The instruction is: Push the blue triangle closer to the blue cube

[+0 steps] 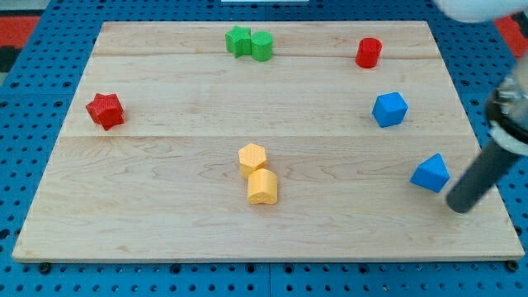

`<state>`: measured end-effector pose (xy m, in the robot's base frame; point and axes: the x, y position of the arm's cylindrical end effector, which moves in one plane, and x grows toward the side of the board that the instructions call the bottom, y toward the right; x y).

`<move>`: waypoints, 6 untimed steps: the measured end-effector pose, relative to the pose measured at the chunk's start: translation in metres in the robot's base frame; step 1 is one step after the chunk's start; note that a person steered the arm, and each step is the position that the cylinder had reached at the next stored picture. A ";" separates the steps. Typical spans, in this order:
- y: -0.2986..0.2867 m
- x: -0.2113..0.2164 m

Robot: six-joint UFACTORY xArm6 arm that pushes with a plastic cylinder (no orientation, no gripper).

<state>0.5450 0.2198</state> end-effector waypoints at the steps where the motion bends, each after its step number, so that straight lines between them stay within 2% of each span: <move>1: -0.015 -0.041; 3: -0.068 -0.064; 4: -0.047 -0.091; 5: -0.030 -0.069; 6: -0.030 -0.028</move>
